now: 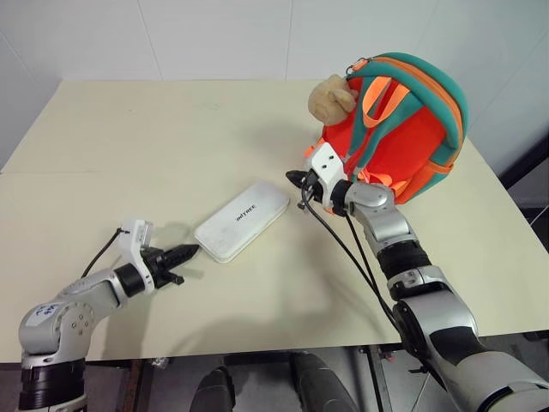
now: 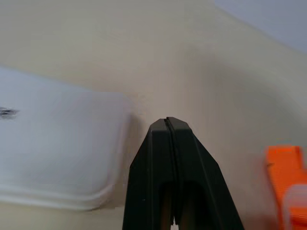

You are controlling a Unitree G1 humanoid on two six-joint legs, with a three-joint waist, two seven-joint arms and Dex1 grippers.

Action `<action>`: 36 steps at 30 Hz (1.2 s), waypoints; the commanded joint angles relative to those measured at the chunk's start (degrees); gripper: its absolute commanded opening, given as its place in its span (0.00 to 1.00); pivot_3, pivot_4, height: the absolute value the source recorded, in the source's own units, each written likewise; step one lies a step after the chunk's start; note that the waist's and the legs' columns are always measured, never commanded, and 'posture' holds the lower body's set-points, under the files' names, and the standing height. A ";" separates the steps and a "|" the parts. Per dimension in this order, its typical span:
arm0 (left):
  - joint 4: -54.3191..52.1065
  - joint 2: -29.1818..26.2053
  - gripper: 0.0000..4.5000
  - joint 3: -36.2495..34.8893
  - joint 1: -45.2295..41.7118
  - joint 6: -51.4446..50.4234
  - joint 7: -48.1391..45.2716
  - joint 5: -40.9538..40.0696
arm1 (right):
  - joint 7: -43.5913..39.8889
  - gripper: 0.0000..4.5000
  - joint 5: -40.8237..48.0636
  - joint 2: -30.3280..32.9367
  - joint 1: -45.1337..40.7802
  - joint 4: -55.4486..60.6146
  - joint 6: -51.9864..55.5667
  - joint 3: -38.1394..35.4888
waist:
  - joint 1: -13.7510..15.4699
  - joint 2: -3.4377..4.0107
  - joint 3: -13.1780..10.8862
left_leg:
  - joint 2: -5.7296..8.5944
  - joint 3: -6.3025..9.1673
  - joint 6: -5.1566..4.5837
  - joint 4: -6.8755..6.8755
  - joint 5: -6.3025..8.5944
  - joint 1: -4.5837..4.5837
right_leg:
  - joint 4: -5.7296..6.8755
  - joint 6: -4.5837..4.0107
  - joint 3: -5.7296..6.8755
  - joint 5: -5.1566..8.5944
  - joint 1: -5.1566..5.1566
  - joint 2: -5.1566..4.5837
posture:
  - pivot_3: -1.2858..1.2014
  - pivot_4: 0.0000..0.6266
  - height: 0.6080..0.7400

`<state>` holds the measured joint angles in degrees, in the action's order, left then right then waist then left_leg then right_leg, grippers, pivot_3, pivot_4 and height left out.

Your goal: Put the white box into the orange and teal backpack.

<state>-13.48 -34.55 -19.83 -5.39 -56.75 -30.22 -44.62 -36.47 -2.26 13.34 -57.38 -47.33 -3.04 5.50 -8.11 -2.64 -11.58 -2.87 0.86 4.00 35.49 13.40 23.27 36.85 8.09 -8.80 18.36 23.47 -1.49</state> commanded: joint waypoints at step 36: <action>4.36 1.97 0.00 2.23 -3.98 6.22 -3.65 1.64 | -15.06 0.01 -1.42 -1.87 4.28 1.97 -2.80 3.25 | -0.05 0.01 0.00 | 0.01 0.04 0.04 0.02 -0.02 -0.01 | 0.03 0.01 0.03 -0.01 -0.04 0.01 | 0.52 0.24 1.00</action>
<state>-8.00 -32.00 -17.62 -8.84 -51.19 -32.79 -42.58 -49.50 -4.73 10.93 -53.62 -49.27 -6.86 8.17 -8.15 -2.64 -11.58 -2.86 0.89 4.04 35.50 13.38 23.26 36.87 8.11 -8.78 18.35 23.44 -1.48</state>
